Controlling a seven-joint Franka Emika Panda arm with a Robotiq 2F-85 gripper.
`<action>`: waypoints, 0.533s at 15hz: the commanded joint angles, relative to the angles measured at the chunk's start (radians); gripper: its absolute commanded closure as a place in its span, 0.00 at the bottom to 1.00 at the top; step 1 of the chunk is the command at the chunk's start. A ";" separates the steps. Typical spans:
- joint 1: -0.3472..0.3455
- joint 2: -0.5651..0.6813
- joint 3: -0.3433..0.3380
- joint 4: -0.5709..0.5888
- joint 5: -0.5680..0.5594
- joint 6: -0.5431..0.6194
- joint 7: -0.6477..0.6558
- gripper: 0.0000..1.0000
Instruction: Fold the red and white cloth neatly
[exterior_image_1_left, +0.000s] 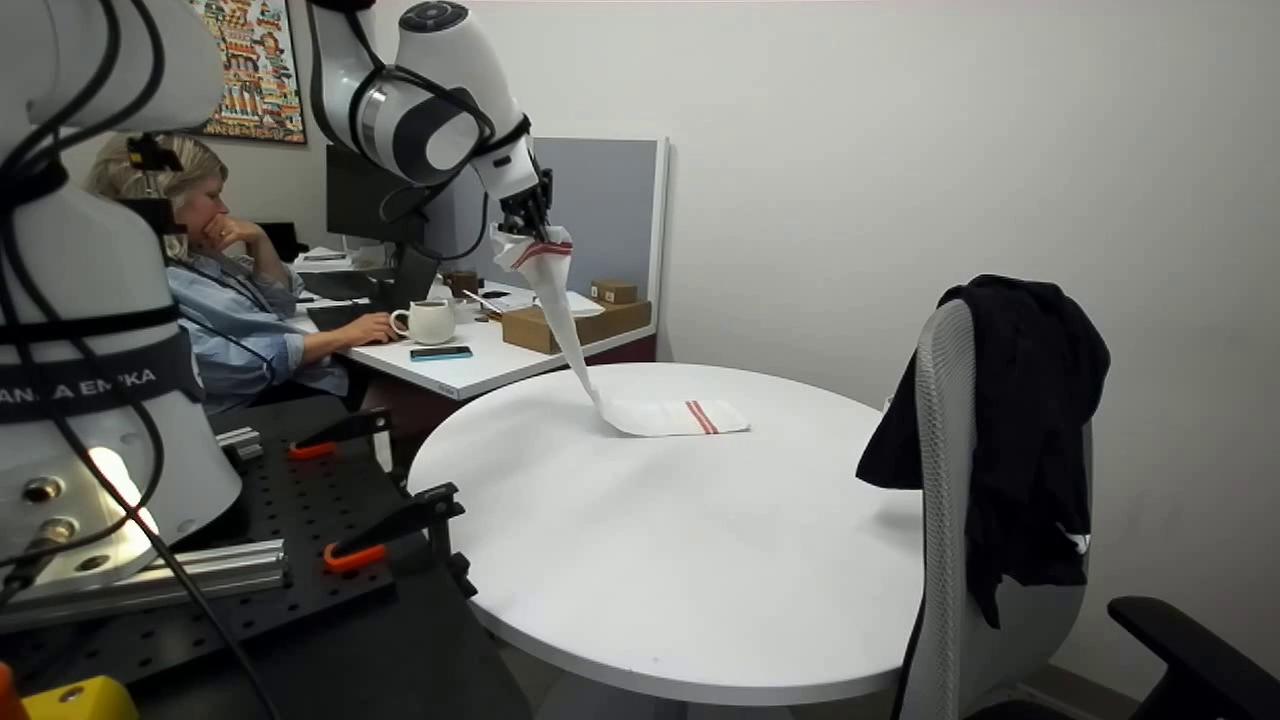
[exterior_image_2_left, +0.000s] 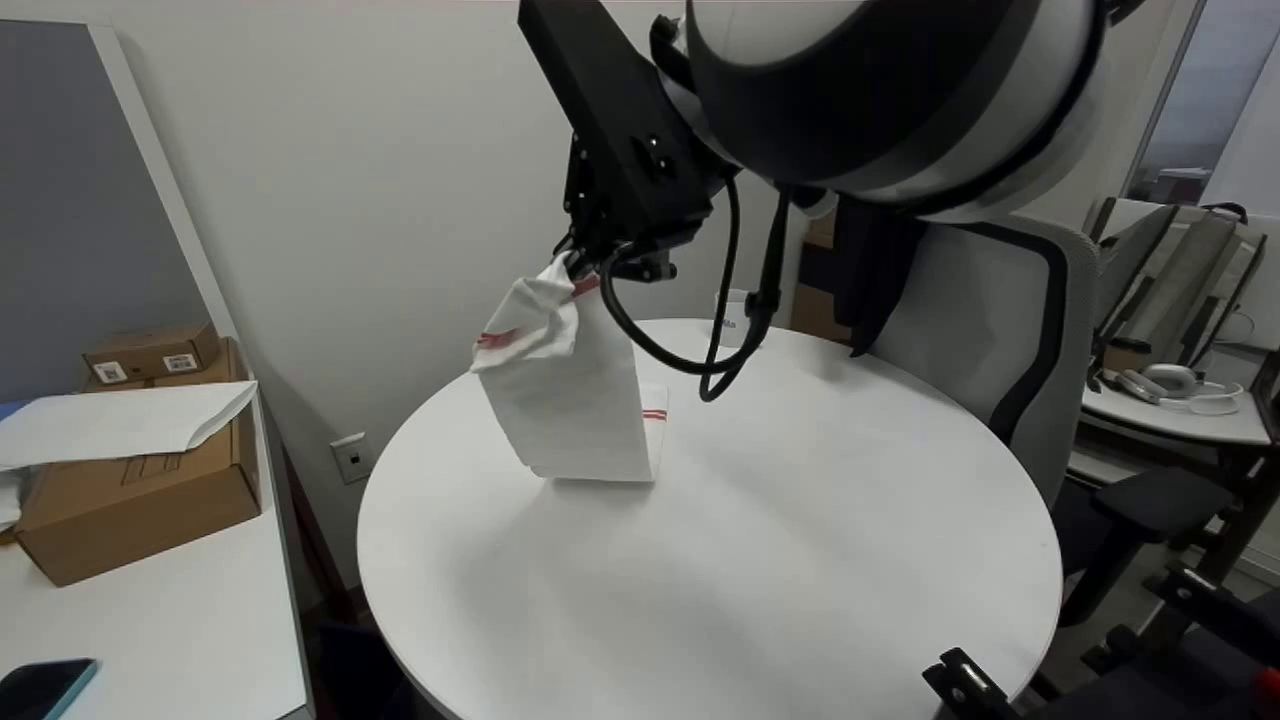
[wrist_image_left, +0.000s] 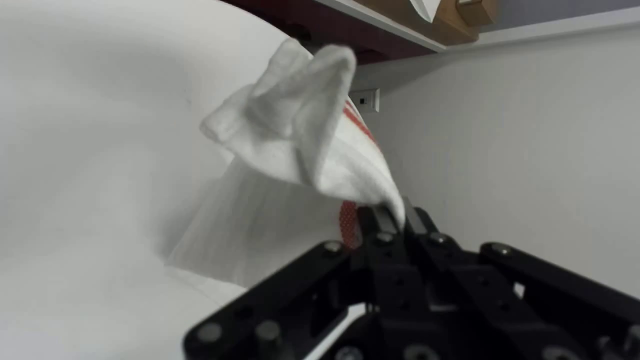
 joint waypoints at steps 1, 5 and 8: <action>-0.141 -0.053 0.093 -0.005 0.007 -0.010 0.070 0.99; -0.302 -0.045 0.202 -0.001 -0.029 -0.009 0.050 0.99; -0.426 -0.051 0.320 -0.004 -0.054 0.014 0.024 0.99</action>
